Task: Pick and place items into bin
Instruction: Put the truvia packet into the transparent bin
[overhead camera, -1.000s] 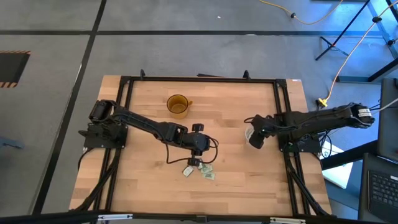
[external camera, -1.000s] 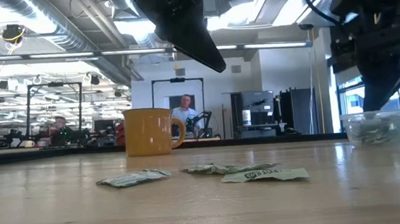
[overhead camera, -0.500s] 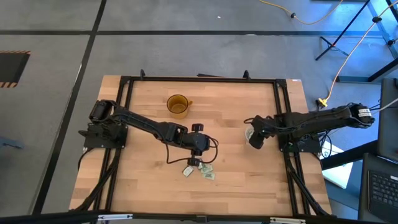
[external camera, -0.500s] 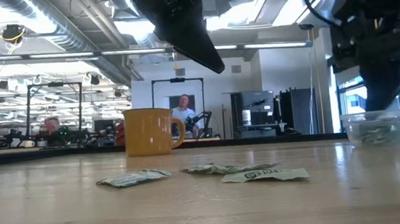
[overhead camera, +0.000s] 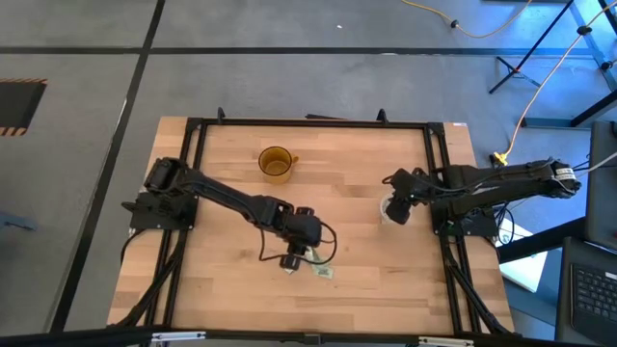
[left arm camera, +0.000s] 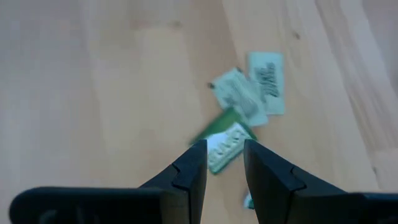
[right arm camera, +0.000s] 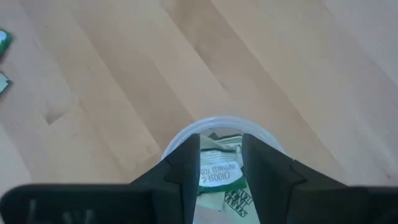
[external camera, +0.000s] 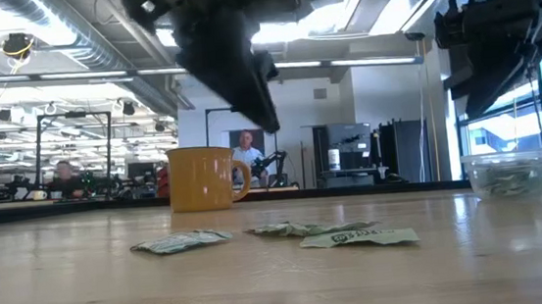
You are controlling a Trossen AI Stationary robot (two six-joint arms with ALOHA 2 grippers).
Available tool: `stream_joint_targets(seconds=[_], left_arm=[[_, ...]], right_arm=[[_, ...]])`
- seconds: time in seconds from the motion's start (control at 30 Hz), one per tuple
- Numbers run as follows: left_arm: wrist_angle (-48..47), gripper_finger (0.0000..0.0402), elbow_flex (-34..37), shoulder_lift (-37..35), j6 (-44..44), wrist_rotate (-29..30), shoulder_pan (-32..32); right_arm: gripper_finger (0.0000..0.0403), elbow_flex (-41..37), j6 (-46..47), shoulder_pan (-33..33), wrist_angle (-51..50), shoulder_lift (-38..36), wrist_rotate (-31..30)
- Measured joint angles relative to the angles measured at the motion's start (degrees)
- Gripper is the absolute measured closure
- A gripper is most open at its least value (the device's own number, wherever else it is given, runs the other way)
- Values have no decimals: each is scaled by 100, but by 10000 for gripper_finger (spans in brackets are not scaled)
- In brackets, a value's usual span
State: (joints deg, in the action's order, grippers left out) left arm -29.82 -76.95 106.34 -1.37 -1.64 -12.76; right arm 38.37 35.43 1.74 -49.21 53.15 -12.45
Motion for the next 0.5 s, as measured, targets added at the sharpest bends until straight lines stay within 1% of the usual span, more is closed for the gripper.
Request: stream_joint_targets(seconds=[0.07,0.27,0.4,0.5], left_arm=[[21,302,0,157,1,-124,-4],[605,301,-6,612,191,-139,21],[514,301,-1,842,172,-151,90],[546,300,0,882,202,-128,171]], right_arm=[[281,0,-5,0,2,2,-2],[281,0,-1,0,3,2,-12],[281,0,3,0,6,2,-15],[281,0,3,0,6,2,-15]])
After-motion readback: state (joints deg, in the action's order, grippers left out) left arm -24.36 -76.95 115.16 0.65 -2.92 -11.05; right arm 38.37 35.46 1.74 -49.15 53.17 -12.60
